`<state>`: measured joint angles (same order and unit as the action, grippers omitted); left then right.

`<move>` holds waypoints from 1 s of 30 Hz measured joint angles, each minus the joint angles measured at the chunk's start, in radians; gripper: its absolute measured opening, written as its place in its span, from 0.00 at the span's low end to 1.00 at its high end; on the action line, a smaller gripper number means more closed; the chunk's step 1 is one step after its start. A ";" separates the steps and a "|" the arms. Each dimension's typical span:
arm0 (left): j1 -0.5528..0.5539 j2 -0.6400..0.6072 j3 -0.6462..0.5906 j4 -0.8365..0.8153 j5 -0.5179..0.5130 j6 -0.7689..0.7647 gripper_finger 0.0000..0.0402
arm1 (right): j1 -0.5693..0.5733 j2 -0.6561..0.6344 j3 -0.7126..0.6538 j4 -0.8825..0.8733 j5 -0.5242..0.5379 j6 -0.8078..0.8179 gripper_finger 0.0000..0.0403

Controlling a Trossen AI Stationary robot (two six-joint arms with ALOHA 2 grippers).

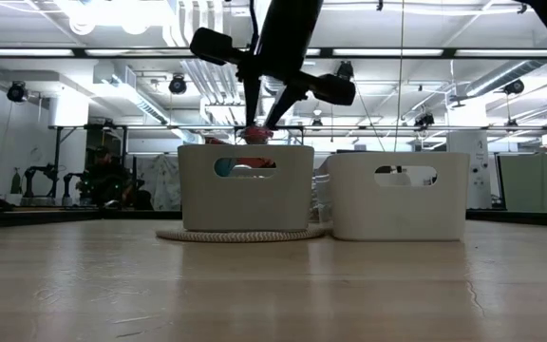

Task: Pick and place Granola Bars by type
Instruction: Put the red granola bar into the gray bin, then return to Home Position

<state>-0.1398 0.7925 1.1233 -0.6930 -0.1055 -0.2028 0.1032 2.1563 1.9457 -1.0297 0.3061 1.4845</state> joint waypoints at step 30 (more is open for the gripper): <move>0.000 0.000 0.000 0.000 -0.001 -0.005 0.00 | 0.027 -0.019 0.000 0.045 0.002 -0.284 0.56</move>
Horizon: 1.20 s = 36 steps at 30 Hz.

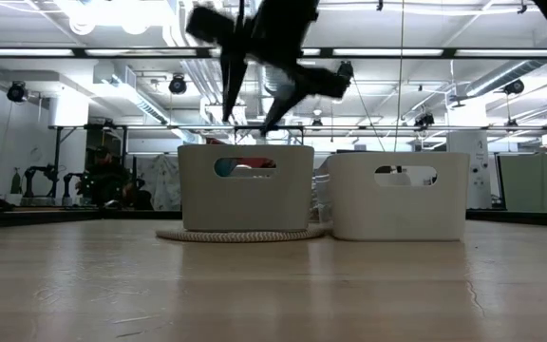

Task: Pick and place Granola Bars by type
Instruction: Return to Home Position

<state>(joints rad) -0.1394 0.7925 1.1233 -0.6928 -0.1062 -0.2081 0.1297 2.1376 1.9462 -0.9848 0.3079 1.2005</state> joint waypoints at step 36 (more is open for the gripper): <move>0.000 0.129 0.000 0.073 -0.119 0.090 0.00 | 0.073 -0.752 -0.492 0.630 -0.072 -0.978 0.02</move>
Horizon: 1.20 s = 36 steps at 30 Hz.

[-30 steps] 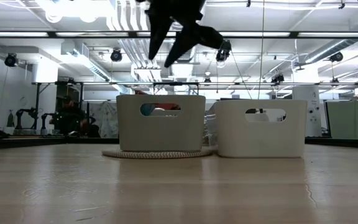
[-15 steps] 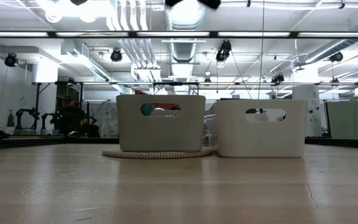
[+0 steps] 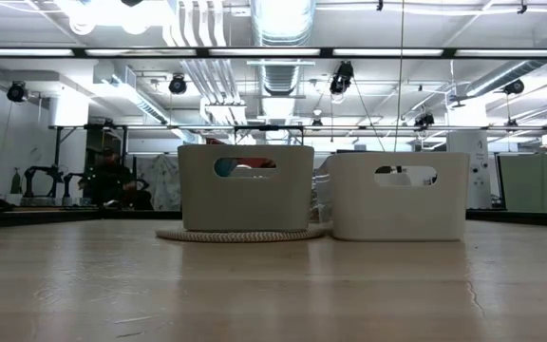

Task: Pick and place Granola Bars by type
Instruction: Return to Home Position

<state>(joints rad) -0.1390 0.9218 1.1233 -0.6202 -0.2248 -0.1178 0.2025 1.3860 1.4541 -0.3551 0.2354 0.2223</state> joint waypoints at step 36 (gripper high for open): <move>0.000 -0.377 -0.457 0.447 -0.047 0.086 0.00 | -0.139 -0.762 -0.920 0.399 -0.346 0.006 0.02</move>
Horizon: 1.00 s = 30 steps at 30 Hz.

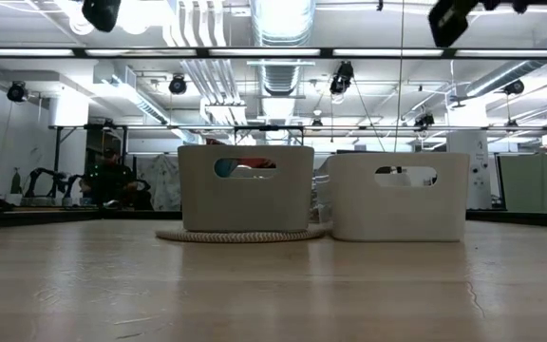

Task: Pick and place Granola Bars by type
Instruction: Return to Home Position

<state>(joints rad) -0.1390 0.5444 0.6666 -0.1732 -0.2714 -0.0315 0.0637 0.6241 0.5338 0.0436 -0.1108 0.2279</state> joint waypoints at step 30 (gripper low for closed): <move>0.000 -0.248 -0.461 0.315 0.116 -0.007 0.00 | -0.005 -0.506 -0.512 0.207 0.005 -0.031 0.02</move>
<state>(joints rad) -0.1394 0.2967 0.2060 0.1415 -0.1549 -0.0383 0.0586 0.1179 0.0219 0.2508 -0.1062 0.1968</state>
